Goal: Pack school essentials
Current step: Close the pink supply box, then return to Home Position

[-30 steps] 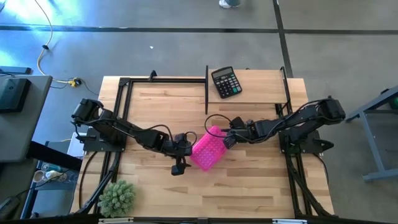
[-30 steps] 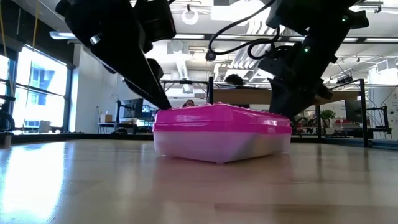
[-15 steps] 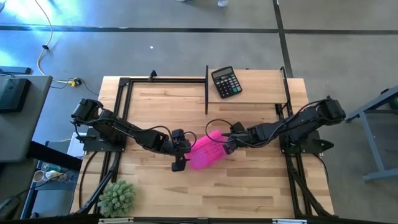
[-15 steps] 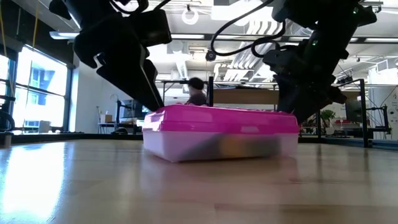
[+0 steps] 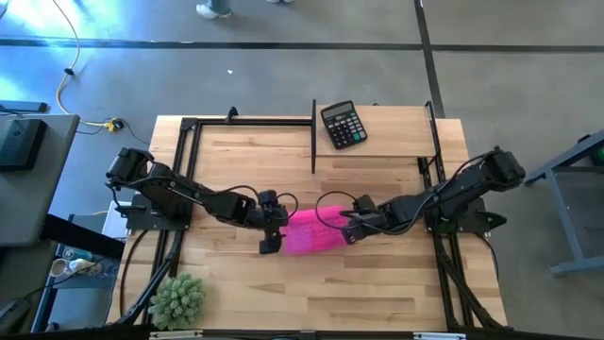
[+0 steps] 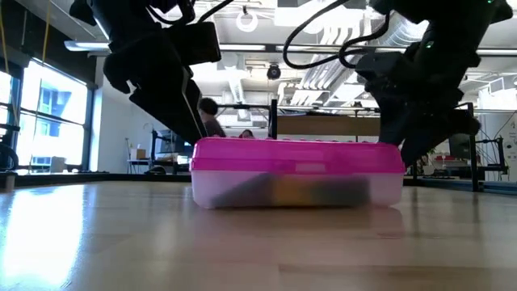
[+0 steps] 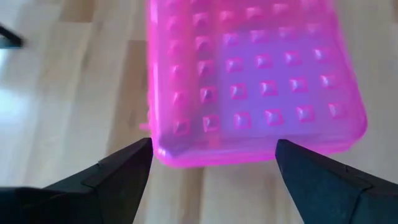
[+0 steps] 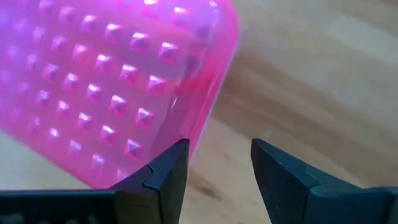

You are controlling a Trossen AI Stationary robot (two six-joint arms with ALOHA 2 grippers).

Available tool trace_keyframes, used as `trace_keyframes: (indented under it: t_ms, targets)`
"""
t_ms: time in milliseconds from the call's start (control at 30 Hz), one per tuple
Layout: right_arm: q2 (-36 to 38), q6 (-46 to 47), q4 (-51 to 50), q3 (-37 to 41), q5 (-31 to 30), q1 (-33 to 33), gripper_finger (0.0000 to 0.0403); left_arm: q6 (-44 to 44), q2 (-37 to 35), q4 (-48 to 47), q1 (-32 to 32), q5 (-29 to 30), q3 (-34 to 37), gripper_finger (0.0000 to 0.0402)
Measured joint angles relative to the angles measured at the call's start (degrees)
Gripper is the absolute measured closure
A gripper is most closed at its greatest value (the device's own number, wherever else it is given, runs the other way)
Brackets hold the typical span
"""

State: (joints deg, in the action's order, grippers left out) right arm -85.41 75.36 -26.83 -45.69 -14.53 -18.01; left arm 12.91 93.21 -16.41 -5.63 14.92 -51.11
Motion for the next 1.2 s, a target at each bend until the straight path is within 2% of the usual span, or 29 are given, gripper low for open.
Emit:
trace_keyframes:
  t_ms: [267, 533, 1000, 1200]
  targets:
    - [-0.1, 3.3, 1.1, 0.0, 0.7, -2.6, 0.0231, 0.0, -1.7, -2.3, 2.3, 4.4, 0.1, 0.0072]
    - [-0.1, 3.1, -0.4, 0.0, -3.2, -1.4, 0.0231, 0.0, -2.4, -2.5, 2.7, 1.6, 0.2, 0.0072]
    - [0.0, 1.6, -0.2, -0.1, -3.0, -1.1, 0.0231, 0.4, -2.5, -3.5, 2.3, 0.4, 0.1, 0.0072]
    - [2.4, -0.9, 0.8, -0.3, -2.7, -1.2, 0.0231, -0.6, -3.2, -3.5, 2.3, -4.4, 0.1, 0.0072]
